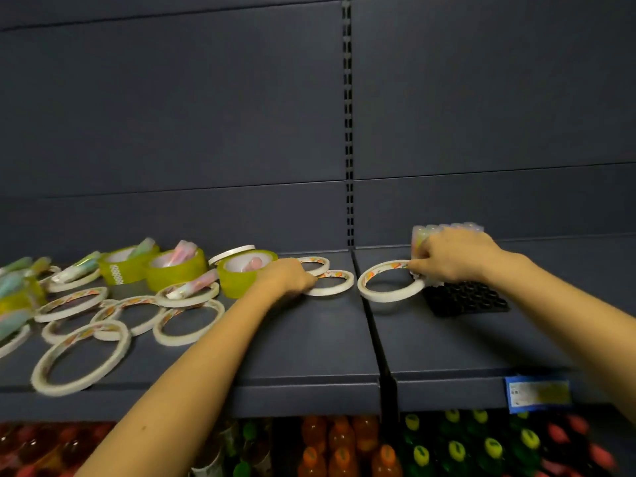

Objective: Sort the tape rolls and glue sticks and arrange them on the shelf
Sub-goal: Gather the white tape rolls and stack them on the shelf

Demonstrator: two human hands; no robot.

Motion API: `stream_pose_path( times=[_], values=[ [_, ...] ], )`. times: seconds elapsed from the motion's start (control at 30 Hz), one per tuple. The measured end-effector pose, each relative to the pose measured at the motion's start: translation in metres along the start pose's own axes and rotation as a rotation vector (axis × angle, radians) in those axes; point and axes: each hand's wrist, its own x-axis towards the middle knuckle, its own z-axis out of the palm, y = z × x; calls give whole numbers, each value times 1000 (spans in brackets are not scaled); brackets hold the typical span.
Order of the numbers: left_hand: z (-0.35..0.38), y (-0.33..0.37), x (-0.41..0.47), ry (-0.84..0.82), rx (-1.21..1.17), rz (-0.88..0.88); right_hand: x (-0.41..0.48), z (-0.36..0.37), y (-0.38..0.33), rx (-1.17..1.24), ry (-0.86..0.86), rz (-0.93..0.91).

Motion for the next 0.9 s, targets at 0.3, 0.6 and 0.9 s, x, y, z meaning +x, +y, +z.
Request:
stream_pose_path(
  times=[0.3,0.6,0.9],
  values=[
    [-29,-18,-21,-205,-218,169,-41,-6,-8,176,-64,220],
    [-22,21,-36,-85,-244,381,-103,-17,39,121,57,405],
    [-2,138,-78,-49,-215,616,-178,-28,136,72,56,559]
  ],
)
